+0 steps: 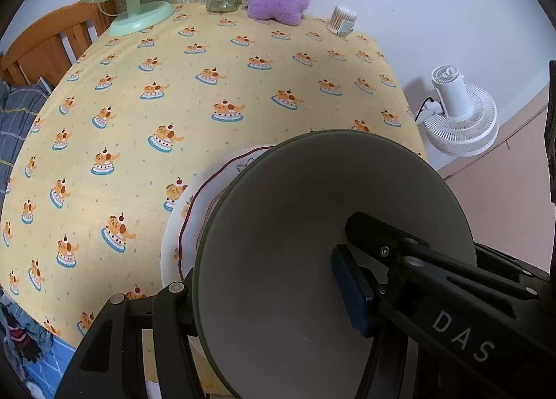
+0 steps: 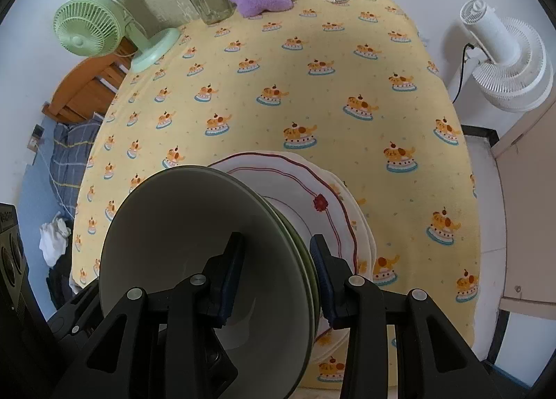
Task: Organize plates and bowls
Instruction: 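Lift the nested bowls with the right tool and carry them over the plate stack, then lower the nested bowls onto the plate stack and open the right tool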
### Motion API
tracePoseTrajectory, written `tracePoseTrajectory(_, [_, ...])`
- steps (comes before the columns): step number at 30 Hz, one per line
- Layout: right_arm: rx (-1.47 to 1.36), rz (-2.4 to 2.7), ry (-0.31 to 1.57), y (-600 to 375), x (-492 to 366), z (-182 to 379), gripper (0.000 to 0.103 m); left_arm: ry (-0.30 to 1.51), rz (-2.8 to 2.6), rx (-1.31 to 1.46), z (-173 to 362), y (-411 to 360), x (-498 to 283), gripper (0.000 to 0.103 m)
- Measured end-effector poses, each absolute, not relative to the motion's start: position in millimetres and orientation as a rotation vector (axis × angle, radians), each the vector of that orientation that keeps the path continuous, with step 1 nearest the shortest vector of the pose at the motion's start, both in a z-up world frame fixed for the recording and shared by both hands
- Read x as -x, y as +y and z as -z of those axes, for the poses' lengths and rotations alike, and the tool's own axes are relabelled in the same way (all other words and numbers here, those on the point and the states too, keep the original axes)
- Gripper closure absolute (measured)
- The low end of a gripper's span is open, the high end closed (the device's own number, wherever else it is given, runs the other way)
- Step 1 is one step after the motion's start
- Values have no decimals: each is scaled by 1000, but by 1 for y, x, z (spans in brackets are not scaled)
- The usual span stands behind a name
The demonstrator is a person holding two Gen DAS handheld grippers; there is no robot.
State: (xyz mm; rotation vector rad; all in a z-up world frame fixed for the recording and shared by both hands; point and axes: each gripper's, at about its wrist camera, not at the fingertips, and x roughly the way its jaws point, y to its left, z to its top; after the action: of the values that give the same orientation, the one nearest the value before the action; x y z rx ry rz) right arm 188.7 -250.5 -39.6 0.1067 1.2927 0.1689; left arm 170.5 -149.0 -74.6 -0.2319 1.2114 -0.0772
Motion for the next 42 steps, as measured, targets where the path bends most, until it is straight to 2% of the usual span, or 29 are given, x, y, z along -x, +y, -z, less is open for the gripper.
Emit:
tracePoseTrajectory(16, [-115,-139,1293,-243,-210,48,61,1219,92,193,80,-142,-192,41])
tracePoseTrajectory(21, [-139,-153,1289,-246,-205,50,57,1216,92,189,80,-144,-186,41])
tracePoseTrajectory(25, [-98,-158,1247,-242,-197,47,57,1193,62,150,77,-150,-179,36])
tracePoseTrajectory(27, [-67,-171,1222,-239,-192,44,53,1182,58,148,75,-152,-174,32])
tracePoseTrajectory(29, [-61,-194,1209,-239,-188,42,39,1167,41,142,72,-151,-168,28])
tracePoseTrajectory(32, [-53,-191,1175,-240,-179,34,27,1146,18,144,66,-144,-161,14])
tracePoseTrajectory(35, [-38,-162,1134,-239,-172,25,24,1108,39,122,57,-139,-154,11])
tracePoseTrajectory(42, [-42,9,1012,-230,-148,-2,24,991,123,56,28,-116,-142,7])
